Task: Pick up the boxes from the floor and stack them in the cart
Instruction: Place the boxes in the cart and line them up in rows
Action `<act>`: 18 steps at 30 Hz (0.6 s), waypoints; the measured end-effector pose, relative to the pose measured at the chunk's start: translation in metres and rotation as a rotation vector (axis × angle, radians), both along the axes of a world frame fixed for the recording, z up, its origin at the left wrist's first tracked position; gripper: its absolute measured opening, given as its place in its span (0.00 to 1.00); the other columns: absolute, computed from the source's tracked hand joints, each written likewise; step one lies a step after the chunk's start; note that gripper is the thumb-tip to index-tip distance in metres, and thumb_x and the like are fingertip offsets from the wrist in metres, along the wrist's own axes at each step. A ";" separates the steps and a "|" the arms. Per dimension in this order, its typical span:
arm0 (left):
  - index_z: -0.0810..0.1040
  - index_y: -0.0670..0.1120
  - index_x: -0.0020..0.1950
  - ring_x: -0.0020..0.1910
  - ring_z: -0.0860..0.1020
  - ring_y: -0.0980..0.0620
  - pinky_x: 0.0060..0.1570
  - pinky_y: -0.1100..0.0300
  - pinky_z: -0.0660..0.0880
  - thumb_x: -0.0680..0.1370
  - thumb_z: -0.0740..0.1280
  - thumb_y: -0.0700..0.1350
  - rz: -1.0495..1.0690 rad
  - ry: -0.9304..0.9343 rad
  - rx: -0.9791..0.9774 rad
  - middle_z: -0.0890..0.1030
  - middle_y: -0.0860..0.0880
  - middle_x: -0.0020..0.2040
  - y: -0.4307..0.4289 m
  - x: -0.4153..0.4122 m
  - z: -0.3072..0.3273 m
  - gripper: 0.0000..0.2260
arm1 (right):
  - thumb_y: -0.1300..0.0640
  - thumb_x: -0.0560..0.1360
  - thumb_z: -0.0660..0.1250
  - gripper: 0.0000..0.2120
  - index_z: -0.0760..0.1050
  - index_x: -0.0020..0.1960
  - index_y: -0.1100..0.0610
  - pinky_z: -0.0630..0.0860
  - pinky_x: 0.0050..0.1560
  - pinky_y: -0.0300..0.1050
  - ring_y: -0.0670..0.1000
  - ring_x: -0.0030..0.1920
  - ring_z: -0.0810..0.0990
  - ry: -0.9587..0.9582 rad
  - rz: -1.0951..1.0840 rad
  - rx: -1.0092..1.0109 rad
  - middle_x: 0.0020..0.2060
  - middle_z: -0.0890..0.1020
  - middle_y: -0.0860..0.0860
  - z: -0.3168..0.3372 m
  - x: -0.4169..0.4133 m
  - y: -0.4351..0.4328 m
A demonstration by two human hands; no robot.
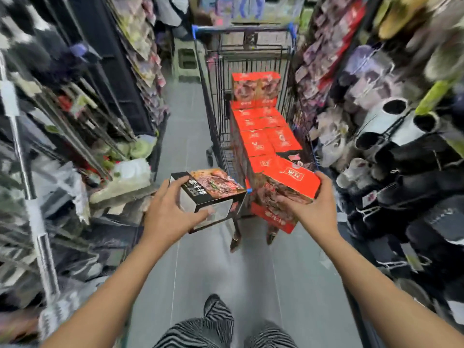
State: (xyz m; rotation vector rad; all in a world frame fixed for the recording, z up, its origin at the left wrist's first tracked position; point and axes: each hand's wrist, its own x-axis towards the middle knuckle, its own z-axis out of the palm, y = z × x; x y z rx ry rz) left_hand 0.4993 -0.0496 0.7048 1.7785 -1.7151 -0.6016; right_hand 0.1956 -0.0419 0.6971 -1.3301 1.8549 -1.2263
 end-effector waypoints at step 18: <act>0.69 0.58 0.67 0.60 0.74 0.48 0.59 0.49 0.73 0.59 0.78 0.61 0.033 -0.025 0.087 0.74 0.52 0.62 -0.324 -0.092 -0.034 0.38 | 0.36 0.57 0.80 0.47 0.62 0.69 0.48 0.77 0.52 0.37 0.35 0.43 0.81 0.161 0.129 0.255 0.47 0.80 0.40 -0.024 -0.114 -0.363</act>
